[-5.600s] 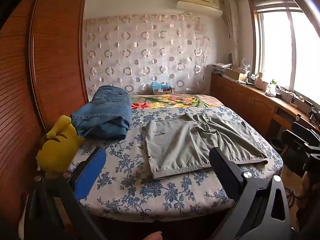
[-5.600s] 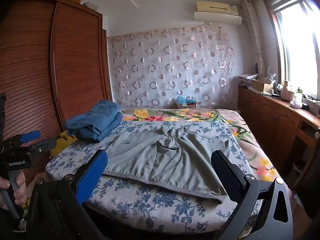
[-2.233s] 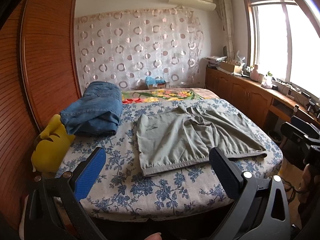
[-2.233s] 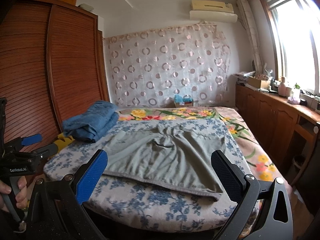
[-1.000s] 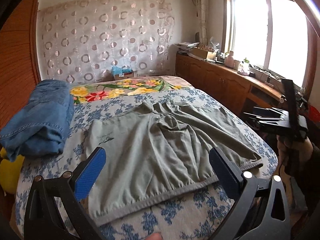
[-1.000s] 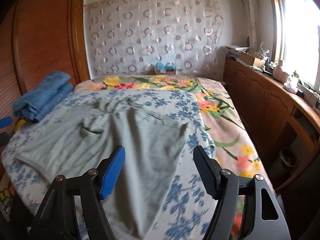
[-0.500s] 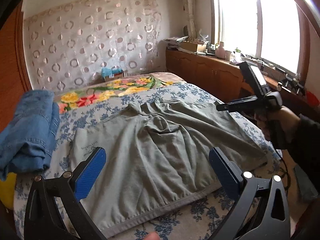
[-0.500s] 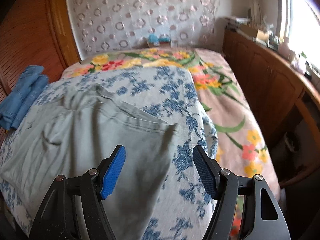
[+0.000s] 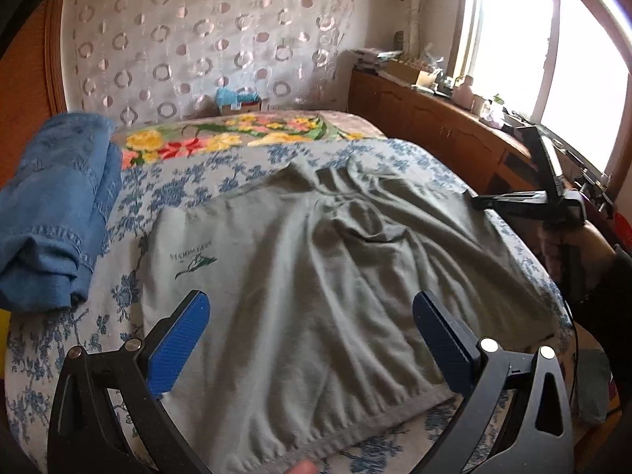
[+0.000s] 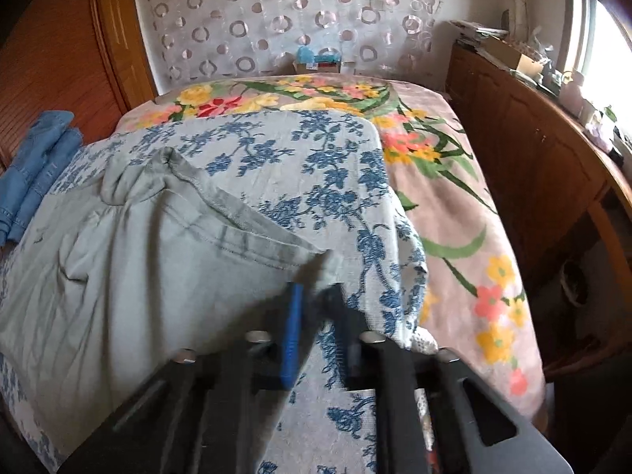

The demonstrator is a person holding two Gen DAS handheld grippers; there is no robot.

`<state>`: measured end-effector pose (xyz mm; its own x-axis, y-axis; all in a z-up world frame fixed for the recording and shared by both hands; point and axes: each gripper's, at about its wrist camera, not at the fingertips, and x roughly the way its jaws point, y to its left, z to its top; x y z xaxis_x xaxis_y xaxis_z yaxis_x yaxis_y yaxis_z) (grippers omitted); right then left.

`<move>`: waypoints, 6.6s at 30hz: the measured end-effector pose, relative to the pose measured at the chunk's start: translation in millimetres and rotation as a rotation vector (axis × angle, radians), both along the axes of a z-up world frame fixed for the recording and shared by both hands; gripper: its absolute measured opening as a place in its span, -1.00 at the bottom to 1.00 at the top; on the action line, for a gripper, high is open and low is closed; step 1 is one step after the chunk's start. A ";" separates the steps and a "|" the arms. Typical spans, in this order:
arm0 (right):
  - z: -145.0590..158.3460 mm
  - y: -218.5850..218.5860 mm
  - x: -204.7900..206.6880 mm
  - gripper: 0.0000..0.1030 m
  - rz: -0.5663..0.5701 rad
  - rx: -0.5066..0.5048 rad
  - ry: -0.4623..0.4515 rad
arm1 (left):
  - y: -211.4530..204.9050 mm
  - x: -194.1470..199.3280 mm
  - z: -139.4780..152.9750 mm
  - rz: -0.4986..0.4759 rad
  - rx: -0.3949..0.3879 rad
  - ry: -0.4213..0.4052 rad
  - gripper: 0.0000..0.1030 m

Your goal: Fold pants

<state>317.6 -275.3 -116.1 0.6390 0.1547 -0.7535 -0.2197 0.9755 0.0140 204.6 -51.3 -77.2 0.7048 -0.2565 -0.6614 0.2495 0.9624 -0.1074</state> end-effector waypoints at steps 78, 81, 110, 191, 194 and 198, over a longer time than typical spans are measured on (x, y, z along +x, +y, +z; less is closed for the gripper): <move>18.5 -30.1 -242.8 0.26 0.044 0.098 -0.202 | -140.5 -37.5 65.5 -0.326 -0.023 0.003 -0.88; 17.5 -34.5 -242.6 0.25 0.034 0.102 -0.203 | -143.1 -40.7 62.5 -0.322 -0.017 0.014 -0.87; 8.2 18.3 -196.4 -0.04 0.133 0.146 -0.200 | -46.8 -26.8 -17.3 -0.099 0.034 0.090 0.19; 16.0 -30.7 -252.6 -0.96 0.074 0.071 -0.210 | -59.9 -44.3 -12.5 -0.083 0.015 0.028 0.20; 18.3 -29.1 -243.7 -0.96 0.066 0.079 -0.185 | -56.5 -44.6 -11.1 -0.077 0.012 0.024 0.20; 28.1 -29.9 -246.2 -0.60 0.074 0.080 -0.193 | -50.3 -46.4 -6.4 -0.068 0.004 0.010 0.20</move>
<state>71.4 -305.2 -88.0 0.7549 0.2612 -0.6016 -0.2969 0.9540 0.0416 158.2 -101.6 -83.6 0.6790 -0.3009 -0.6696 0.3134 0.9437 -0.1062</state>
